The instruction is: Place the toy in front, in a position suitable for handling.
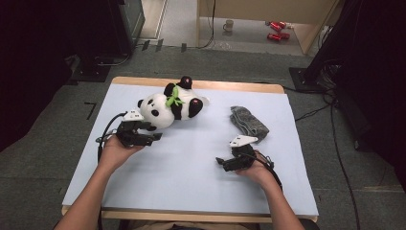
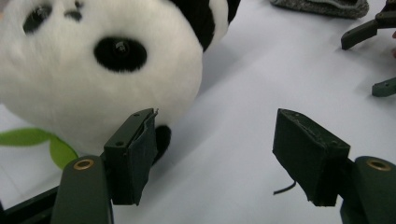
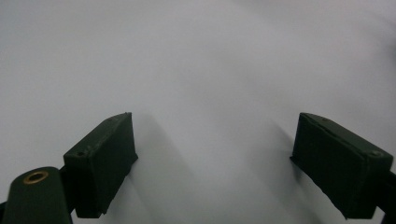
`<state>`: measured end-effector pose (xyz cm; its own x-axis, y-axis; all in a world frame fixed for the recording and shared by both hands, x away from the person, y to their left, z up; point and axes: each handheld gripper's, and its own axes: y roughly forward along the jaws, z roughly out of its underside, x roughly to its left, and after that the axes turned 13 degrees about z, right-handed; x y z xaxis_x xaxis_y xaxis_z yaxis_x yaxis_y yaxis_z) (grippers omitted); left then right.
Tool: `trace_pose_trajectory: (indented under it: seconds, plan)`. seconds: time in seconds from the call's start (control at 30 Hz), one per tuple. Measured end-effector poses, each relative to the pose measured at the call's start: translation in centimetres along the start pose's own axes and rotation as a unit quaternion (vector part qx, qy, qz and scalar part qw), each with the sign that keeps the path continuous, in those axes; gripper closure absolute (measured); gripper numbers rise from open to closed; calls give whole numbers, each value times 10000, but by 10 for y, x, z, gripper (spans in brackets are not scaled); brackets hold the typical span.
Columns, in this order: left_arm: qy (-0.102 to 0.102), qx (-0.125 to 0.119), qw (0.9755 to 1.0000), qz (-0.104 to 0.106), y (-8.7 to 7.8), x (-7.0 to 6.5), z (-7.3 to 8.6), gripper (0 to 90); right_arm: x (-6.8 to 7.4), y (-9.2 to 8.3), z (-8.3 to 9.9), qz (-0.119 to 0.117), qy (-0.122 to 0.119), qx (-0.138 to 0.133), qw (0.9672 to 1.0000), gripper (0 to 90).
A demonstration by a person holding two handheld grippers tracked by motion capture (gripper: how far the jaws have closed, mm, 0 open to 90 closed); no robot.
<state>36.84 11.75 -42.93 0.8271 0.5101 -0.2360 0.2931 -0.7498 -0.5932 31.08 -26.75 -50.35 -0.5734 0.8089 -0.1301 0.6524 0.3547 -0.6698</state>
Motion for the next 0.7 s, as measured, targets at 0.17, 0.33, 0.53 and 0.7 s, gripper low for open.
trace_pose_trajectory:
  seconds: [0.17,0.33,0.53,0.7]
  plan:
    - [-1,13,10000,-69,1,0,-12,307,0,0,0,-1,-9,-8,10000,126]
    - [-30,-57,10000,24,2,3,-22,331,0,0,0,-2,-13,-11,10000,126]
    - [-26,-216,9997,64,2,7,-36,343,0,0,0,4,-9,-13,10000,126]
    - [51,-235,9997,42,6,10,-45,364,0,0,0,3,0,-6,10000,126]
